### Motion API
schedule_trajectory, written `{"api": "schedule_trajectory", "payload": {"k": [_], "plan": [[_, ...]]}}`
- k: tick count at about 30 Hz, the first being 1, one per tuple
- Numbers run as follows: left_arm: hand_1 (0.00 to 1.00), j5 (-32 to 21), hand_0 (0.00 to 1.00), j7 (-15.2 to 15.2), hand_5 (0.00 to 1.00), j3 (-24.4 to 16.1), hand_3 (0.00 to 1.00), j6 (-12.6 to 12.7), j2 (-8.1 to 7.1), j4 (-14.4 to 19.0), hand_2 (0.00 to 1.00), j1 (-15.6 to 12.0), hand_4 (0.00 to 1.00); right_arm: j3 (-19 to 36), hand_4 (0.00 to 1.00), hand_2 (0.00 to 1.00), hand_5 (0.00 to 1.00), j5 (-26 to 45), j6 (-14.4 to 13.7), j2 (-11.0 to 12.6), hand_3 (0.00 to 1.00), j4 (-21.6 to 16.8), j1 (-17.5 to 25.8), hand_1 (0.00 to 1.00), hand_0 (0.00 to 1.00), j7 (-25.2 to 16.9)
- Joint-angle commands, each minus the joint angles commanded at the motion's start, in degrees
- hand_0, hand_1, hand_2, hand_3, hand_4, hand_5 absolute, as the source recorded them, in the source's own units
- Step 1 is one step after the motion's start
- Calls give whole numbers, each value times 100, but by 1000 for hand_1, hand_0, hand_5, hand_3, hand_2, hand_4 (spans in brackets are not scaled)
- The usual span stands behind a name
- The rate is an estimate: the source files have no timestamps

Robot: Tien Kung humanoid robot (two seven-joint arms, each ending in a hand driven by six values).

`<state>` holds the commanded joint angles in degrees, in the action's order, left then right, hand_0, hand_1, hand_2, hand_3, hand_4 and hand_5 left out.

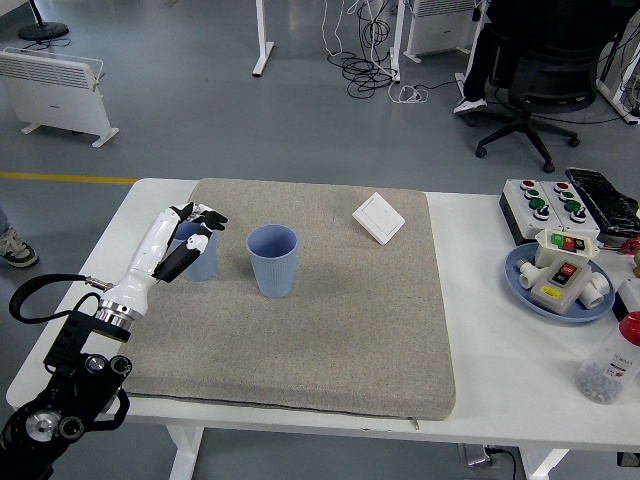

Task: Push cup pick cup insert cup

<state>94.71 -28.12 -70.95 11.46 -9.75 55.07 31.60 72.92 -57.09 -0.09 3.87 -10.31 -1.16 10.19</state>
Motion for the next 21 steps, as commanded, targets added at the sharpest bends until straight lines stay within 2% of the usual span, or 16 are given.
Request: {"api": "schedule_trajectory", "payload": {"k": [1,2,5,7,8,11,13,14,18,20,21], "plan": [[587,67,655,127,893,6,567,2,-5,93,564,13,704,1,103,611,468,0,-1,0,547,0,1,593,691,0],[845,291,855,350,729,64,820,-157,-58,268,962,185,738,-5,102,612,468,6,-2,6,547,0,11,593,691,9],[845,945,855,1008,729,177,820,-425,-126,487,962,496,738,-25,102,612,468,11,-1,16,547,0,22,593,691,20],[845,1466,855,1530,729,314,820,-747,-177,519,962,785,738,-47,102,612,468,51,0,21,547,0,37,593,691,27],[933,1690,940,1753,629,407,919,-968,-192,459,998,965,874,-58,103,611,467,62,2,26,547,0,50,593,691,33],[933,2344,940,2498,629,657,919,-1698,-193,203,998,1493,874,-92,103,611,467,75,5,43,547,0,71,593,691,48],[933,2619,940,2840,629,788,919,-2129,-174,75,998,1693,874,-113,103,611,467,94,5,48,547,0,79,593,691,53],[944,2847,953,2977,529,923,967,-2389,-139,-53,998,1850,930,-131,103,611,467,110,5,54,547,0,77,593,691,58],[944,3294,953,3107,529,1176,967,-3079,-6,-416,998,2205,930,-162,103,612,469,100,8,66,547,0,63,593,691,72],[944,3371,953,3155,529,1212,967,-3268,41,-545,998,2292,930,-173,103,612,469,97,10,70,547,0,58,593,691,76],[952,3439,954,3233,502,1240,961,-3472,93,-693,998,2380,969,-185,103,611,469,94,12,76,547,0,50,593,691,79]]}}
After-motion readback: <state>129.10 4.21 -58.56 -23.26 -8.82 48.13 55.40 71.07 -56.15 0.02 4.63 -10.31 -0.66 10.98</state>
